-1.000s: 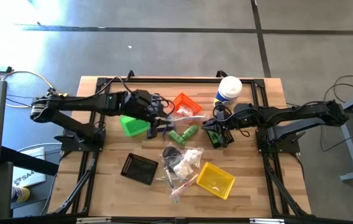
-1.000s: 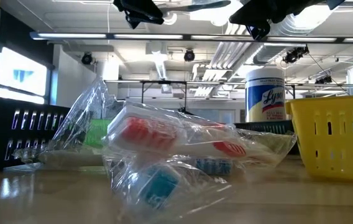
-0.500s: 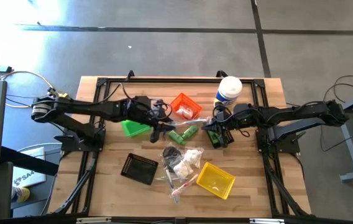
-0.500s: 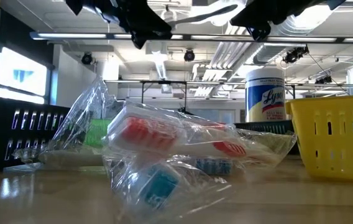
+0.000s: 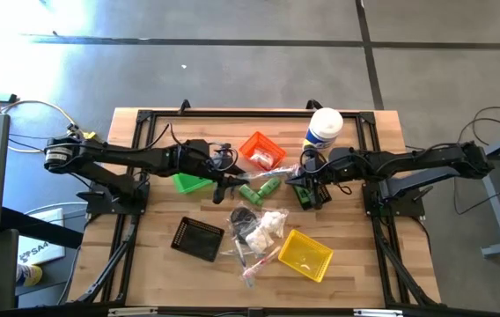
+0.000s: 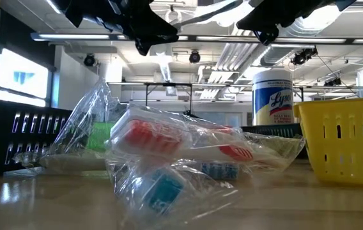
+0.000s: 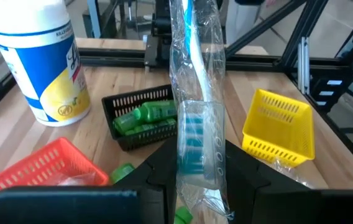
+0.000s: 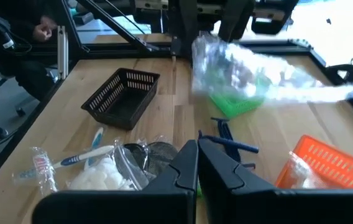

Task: Pick & Place Travel size toiletries
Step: Put the blue toothbrush into the yellow bin

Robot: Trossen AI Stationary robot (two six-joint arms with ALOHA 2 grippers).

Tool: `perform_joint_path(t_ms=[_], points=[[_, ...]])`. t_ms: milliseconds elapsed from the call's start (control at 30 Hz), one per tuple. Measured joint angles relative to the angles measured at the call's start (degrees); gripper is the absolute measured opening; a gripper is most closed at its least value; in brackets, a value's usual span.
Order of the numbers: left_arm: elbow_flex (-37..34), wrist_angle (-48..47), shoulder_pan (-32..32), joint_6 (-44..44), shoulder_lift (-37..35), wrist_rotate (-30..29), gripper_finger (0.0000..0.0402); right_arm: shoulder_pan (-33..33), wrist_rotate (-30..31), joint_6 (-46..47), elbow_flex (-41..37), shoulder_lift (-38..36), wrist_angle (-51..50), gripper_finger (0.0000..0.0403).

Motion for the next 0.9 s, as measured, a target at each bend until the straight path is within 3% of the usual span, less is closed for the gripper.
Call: perform_joint_path(t_ms=[267, 667, 767, 900], points=[[-4.1, 8.2, 0.0, -1.0, 0.0, 0.0, 0.0085, 0.0, 1.5, 3.6, -1.4, 1.6, 0.5, 0.0003], [-4.1, 8.9, 0.0, -1.4, 0.0, -0.1, 0.0085, 0.0, 2.9, 2.9, -1.3, 6.3, 8.5, 0.0006], [-4.1, 8.9, 0.0, -1.9, 0.0, -0.1, 0.0085, 0.0, 3.0, 2.8, -1.3, 6.5, 8.7, 0.0030], [-4.1, 8.9, 0.0, -1.9, 0.0, -0.1, 0.0085, 0.0, 3.1, 2.9, -1.3, 6.4, 9.0, 0.0091]])
